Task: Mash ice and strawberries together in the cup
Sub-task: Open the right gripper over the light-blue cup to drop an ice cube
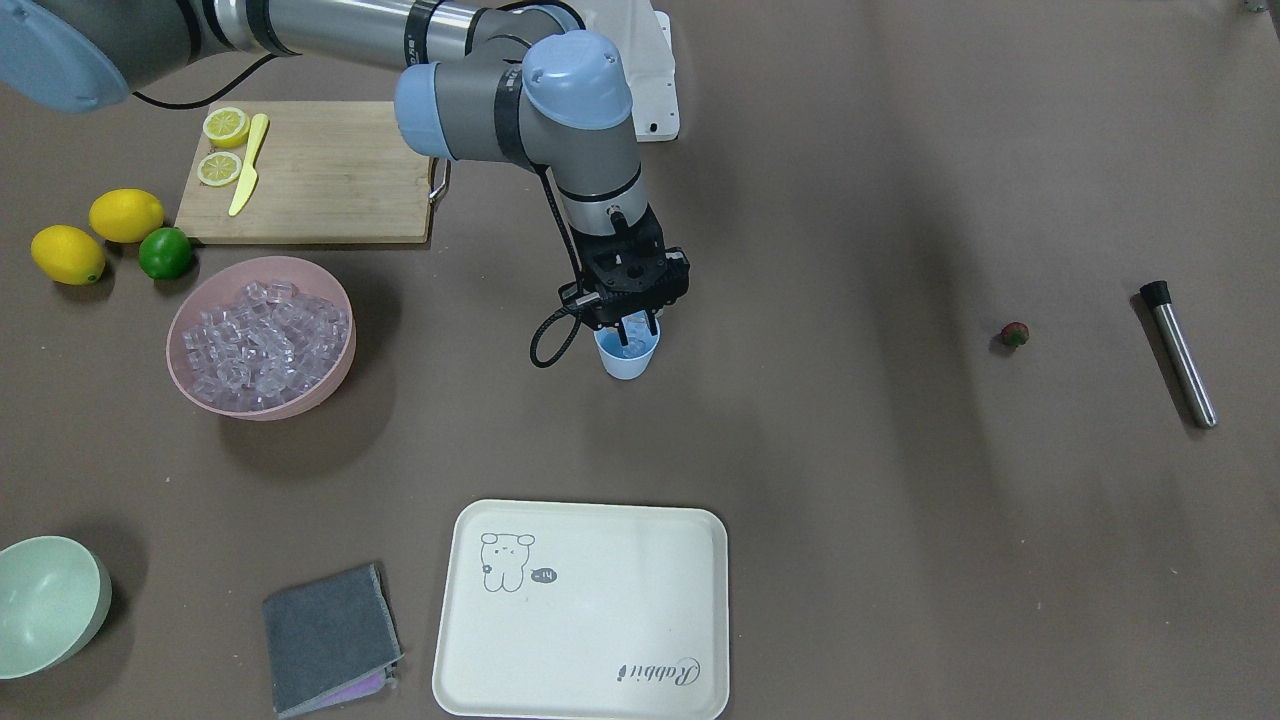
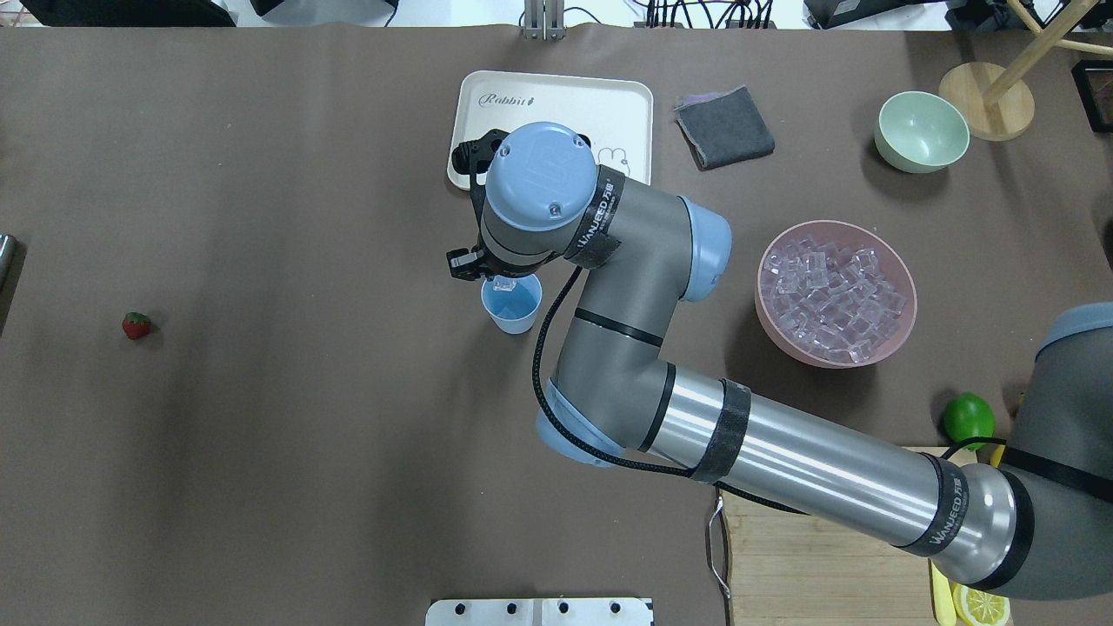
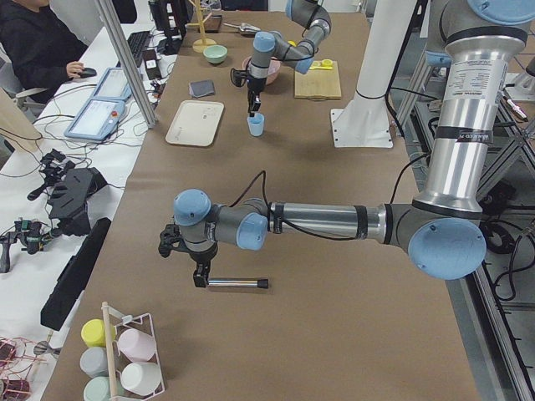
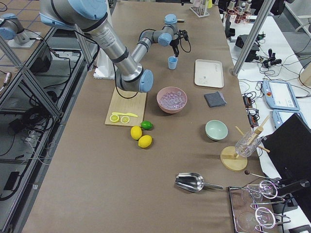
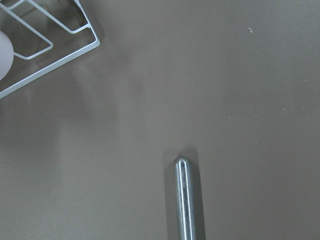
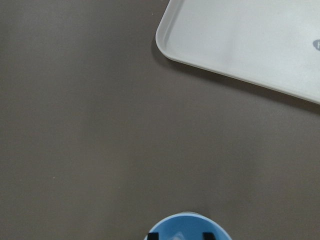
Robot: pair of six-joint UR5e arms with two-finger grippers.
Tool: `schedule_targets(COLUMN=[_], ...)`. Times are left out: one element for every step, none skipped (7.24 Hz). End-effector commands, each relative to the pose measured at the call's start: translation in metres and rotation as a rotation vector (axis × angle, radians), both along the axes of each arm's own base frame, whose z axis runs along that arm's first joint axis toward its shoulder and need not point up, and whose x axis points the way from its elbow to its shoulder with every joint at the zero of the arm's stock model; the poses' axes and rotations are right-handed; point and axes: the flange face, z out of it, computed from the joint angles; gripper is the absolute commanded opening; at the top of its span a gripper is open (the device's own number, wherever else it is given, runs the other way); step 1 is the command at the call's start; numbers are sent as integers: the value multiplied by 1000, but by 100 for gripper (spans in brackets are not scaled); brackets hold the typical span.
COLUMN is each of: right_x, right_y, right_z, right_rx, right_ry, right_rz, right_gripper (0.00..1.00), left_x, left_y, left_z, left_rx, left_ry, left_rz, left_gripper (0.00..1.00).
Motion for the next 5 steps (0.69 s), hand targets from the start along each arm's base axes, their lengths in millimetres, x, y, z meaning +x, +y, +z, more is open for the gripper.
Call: schedule_targets(right_x=[-2,-2,-1,5,14], right_y=[7,8,8,10,7], right_z=[3,2,0,-4,-5], right_rx=[8,-43,-75,-73,-82], right_ry=[-36,-57,-68,-74,-85], right_rz=[-3,28,49,51,42], right_gripper=[43,60,76,91,91], left_x=[0,0,0,0,0], left_y=[1,1,1,1,1], left_z=[2,2,2,2,1], left_rx=[-1,-2,-4,-3,-3], left_ry=[-1,-1,1,1,1], left_rz=[2,1,-1,-1,-1], left_gripper=[98,98,98,98,98])
